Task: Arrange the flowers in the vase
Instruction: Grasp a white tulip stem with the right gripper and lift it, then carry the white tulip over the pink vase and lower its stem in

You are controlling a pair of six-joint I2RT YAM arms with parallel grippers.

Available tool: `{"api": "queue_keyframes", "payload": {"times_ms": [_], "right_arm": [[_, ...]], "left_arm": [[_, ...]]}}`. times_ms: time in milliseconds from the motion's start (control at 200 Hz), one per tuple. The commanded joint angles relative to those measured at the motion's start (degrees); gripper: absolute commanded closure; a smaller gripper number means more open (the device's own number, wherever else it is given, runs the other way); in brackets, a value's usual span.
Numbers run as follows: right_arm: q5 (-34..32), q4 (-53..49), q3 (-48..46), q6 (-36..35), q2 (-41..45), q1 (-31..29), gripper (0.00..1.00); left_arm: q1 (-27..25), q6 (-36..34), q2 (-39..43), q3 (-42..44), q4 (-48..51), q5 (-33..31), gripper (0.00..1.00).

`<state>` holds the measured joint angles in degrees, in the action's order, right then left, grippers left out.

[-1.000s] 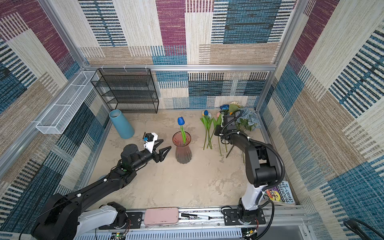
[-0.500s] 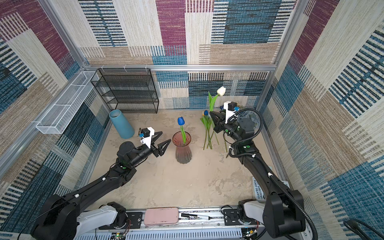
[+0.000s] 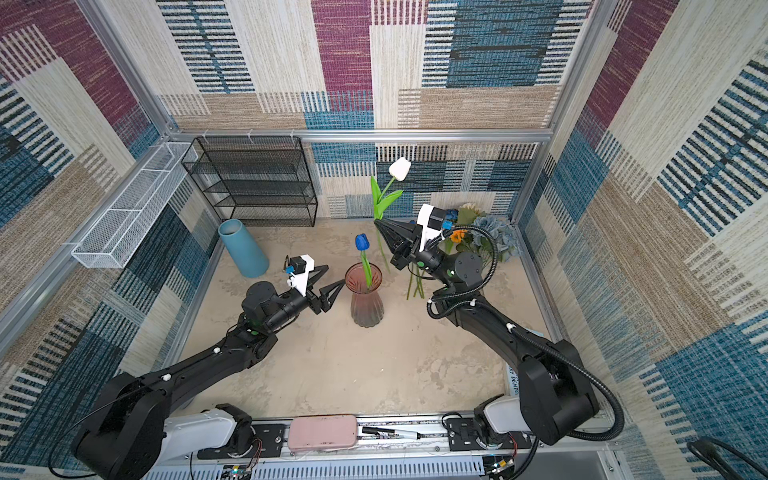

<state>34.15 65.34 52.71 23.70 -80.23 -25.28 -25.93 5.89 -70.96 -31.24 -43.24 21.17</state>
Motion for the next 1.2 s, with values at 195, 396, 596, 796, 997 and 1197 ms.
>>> {"api": "queue_keyframes", "payload": {"times_ms": [195,396,596,796,997,1197], "right_arm": [[-2.41,10.99,3.1,5.31,-8.51,-2.87,1.0],[-2.66,13.32,3.16,6.6,-12.13,-4.66,1.0],[-3.14,12.63,2.27,2.77,-16.18,-6.4,1.0],[-2.45,10.24,-0.76,-2.43,-16.64,-6.87,0.98],[-3.91,1.92,-5.66,-10.26,-12.6,-7.66,0.89],[-8.8,-8.44,-7.13,-15.63,-9.02,-7.86,0.7]], "left_arm": [[0.01,-0.33,0.2,0.78,-0.87,-0.98,0.24],[0.01,-0.96,-0.14,1.01,-0.55,-1.44,0.24],[0.01,-1.56,-0.65,1.19,-0.91,-1.83,0.24],[0.01,-1.89,-1.02,1.23,-0.61,-1.88,0.24],[0.01,-2.27,-0.69,2.19,-1.05,-2.8,0.24],[0.01,-2.2,-0.73,2.33,-1.14,-3.37,0.24]]}}
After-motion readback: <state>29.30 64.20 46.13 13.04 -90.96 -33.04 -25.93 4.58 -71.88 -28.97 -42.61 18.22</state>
